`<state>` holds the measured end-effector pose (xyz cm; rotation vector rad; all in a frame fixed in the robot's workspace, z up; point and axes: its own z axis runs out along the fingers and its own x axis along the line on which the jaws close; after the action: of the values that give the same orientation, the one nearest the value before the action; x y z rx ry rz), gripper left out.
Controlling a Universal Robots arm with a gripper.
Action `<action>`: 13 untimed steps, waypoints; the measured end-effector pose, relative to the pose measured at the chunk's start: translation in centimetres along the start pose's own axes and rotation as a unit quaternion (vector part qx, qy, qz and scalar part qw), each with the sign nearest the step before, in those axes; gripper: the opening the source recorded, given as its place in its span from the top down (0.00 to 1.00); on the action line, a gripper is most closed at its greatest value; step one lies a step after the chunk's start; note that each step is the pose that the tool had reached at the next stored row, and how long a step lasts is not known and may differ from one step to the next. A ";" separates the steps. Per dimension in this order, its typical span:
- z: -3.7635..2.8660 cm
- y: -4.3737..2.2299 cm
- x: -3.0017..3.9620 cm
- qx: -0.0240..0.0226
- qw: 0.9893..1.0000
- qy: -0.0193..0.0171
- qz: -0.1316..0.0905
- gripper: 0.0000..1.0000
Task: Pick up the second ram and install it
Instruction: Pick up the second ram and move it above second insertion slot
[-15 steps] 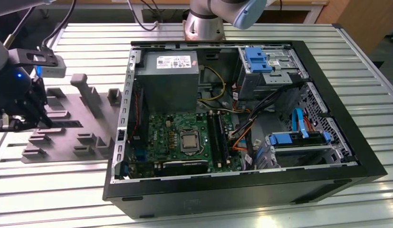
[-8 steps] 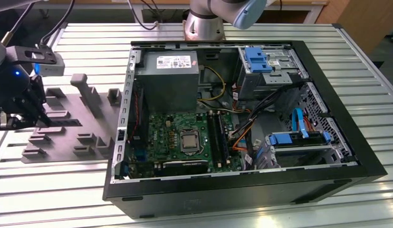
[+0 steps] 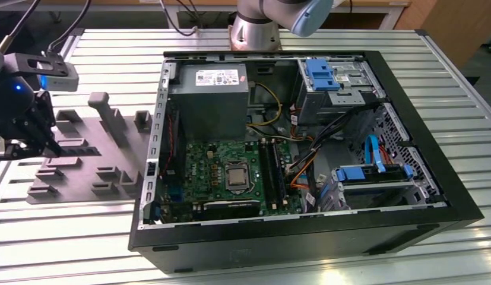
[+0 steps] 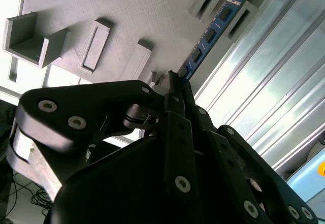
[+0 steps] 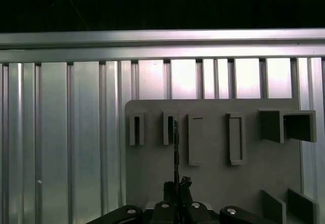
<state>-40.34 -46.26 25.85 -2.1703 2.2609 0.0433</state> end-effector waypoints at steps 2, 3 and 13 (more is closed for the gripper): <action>-0.16 0.00 0.00 0.000 1.000 0.000 0.000 0.86; -0.23 0.00 0.00 0.000 1.000 0.000 0.000 0.86; -1.36 0.02 -0.03 0.000 1.000 0.000 0.000 0.86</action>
<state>-40.35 -46.26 27.21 -2.1703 2.2609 0.0433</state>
